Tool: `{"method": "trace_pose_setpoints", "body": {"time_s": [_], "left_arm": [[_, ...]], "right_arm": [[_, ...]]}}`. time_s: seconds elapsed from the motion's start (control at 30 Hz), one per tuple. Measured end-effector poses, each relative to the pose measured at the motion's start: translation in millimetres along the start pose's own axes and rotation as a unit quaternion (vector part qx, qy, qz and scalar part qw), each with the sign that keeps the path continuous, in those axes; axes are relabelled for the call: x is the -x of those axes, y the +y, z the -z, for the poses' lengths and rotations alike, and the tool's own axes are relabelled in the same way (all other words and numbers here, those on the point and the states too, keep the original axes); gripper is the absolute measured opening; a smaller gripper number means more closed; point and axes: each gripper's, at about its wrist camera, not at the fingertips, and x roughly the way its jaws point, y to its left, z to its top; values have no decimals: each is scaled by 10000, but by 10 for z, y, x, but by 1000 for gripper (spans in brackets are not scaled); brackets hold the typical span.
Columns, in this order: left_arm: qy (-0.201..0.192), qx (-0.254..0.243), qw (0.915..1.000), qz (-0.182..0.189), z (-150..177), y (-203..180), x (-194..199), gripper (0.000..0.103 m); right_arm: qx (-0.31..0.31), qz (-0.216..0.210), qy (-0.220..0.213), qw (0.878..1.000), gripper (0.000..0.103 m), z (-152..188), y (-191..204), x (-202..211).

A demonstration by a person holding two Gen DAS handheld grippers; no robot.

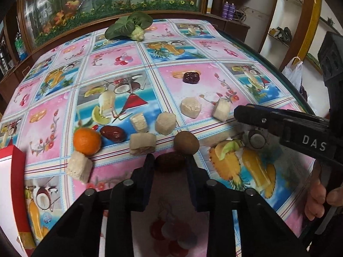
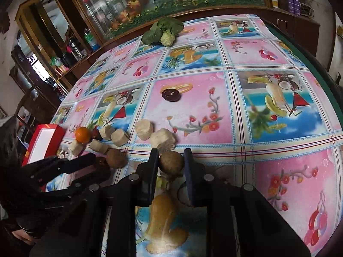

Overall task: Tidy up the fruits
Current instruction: 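Grasp a red date with the left tool while the right tool grasps a brown kiwi, then carry the date and kiwi over the red tray and open both tools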

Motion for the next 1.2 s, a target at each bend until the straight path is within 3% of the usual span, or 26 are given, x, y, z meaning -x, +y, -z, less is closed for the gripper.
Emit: {"method": "trace_pose_setpoints", "body": {"time_s": [0.27,0.5,0.83,1.03,1.2], "left_arm": [[-194,211,9996,-38,18,62,74,28],[-707,455,9962,-234,231,252,626,28],[-1270,1252,9774,-1139,765,1106,1458,28],[-1325,1668,9590,-1867,1023,1661,1725,28],[-1162,2033,9465,-2220,1291,2048,1810,28]], "right_arm": [[-103,9,-415,9991,25,-40,-40,127],[-172,222,-589,9979,25,-68,-106,148],[116,350,-792,9962,25,-64,47,132],[538,-408,-676,9954,25,21,735,24],[1501,-1271,-396,9797,26,130,1873,-133]]}}
